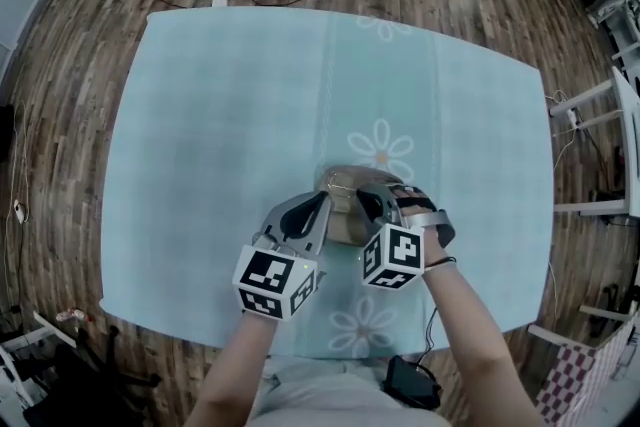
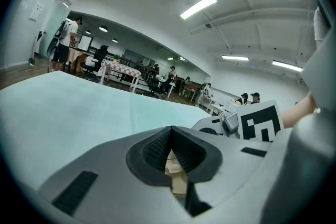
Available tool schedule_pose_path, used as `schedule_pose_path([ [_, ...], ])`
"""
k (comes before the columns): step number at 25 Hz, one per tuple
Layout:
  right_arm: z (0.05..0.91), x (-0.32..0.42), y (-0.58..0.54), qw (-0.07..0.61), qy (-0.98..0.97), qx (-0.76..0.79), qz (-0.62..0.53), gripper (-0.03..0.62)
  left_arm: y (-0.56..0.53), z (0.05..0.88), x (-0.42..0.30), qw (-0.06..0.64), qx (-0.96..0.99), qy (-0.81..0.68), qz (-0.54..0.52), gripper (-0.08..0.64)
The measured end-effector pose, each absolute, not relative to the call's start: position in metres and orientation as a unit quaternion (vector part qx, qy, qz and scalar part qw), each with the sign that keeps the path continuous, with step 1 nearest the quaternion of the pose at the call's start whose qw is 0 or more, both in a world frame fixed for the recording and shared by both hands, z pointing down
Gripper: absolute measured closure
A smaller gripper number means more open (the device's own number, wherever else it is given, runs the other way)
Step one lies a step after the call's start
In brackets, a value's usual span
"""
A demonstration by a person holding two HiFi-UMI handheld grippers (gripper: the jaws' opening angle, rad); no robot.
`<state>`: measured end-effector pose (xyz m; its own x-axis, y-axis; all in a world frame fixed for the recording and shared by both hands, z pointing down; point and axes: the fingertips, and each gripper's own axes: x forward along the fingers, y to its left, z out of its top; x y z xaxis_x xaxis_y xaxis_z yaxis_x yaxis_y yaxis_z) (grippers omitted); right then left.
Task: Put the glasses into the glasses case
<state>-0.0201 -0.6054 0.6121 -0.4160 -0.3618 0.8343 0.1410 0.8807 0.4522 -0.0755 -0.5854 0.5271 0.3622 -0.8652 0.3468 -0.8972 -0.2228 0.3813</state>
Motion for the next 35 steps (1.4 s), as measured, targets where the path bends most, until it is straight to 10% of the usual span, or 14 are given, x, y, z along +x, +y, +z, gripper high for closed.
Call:
schedule_pose_path([
  [23, 0.611, -0.012, -0.599, 0.547, -0.808, 0.105, -0.193, 0.488, -0.567, 0.528, -0.072, 0.271, 0.780, -0.563, 0.033, 0.551],
  [35, 0.555, -0.011, -0.593, 0.406, -0.881, 0.242, -0.016, 0.540, -0.554, 0.505, -0.062, 0.253, 0.791, -0.557, 0.027, 0.551],
])
